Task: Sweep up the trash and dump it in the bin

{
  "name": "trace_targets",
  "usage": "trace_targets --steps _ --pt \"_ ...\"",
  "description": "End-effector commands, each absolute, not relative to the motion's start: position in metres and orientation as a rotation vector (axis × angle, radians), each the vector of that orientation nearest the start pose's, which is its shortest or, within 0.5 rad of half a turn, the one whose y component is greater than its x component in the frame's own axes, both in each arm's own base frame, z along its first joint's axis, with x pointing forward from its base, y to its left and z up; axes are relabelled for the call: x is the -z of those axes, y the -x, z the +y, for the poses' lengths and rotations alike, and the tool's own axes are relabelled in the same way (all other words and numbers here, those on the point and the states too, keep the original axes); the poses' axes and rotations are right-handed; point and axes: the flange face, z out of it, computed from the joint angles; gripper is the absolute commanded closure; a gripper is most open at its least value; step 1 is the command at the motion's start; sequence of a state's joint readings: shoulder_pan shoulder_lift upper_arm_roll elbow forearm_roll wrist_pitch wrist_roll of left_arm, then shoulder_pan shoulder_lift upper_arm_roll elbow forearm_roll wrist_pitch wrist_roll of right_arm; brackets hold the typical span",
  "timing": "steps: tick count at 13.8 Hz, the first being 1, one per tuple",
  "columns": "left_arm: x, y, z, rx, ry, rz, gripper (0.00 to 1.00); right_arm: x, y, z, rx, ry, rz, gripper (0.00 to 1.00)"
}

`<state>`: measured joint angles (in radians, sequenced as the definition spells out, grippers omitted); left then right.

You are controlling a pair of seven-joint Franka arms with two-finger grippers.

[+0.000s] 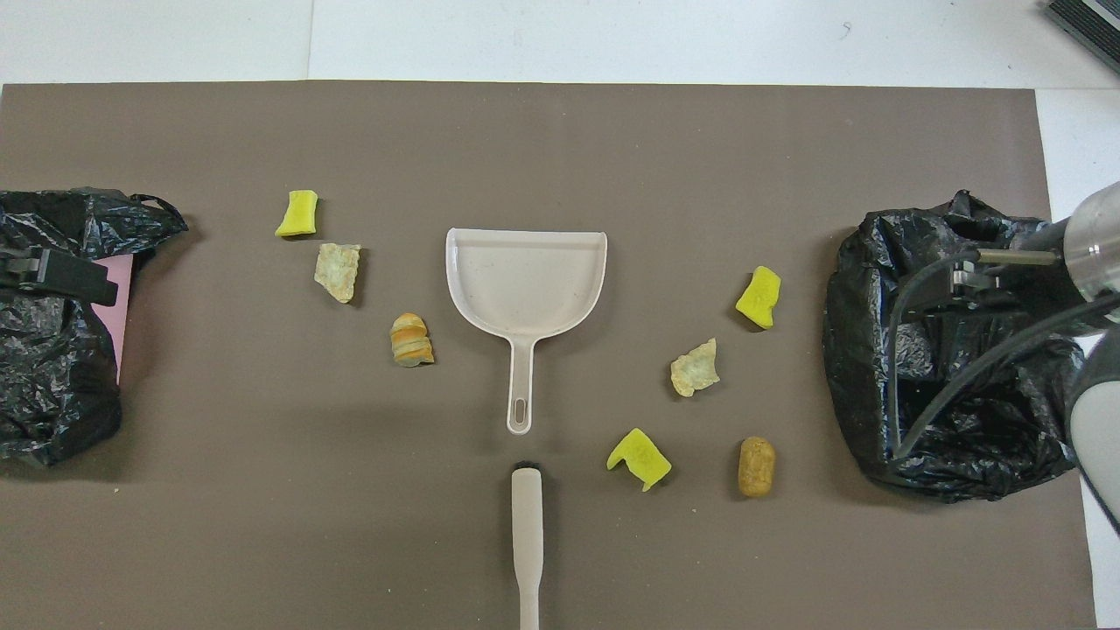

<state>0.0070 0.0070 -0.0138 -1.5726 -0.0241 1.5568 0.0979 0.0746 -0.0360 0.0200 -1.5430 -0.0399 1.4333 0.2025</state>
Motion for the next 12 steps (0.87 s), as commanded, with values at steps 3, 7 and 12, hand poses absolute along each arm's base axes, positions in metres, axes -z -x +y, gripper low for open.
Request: trace_targets --steps 3,7,12 --pt "-0.619 -0.542 -0.007 -0.038 3.151 0.169 0.00 -0.645 -0.523 0.042 -0.098 3.162 0.134 0.00" --pt "-0.616 -0.541 -0.012 -0.045 3.151 0.167 0.00 -0.645 -0.524 0.042 -0.098 3.163 0.134 0.00" --pt "-0.582 -0.531 -0.053 -0.123 3.143 0.247 0.00 -0.645 -0.524 0.038 -0.098 3.162 0.151 0.00"
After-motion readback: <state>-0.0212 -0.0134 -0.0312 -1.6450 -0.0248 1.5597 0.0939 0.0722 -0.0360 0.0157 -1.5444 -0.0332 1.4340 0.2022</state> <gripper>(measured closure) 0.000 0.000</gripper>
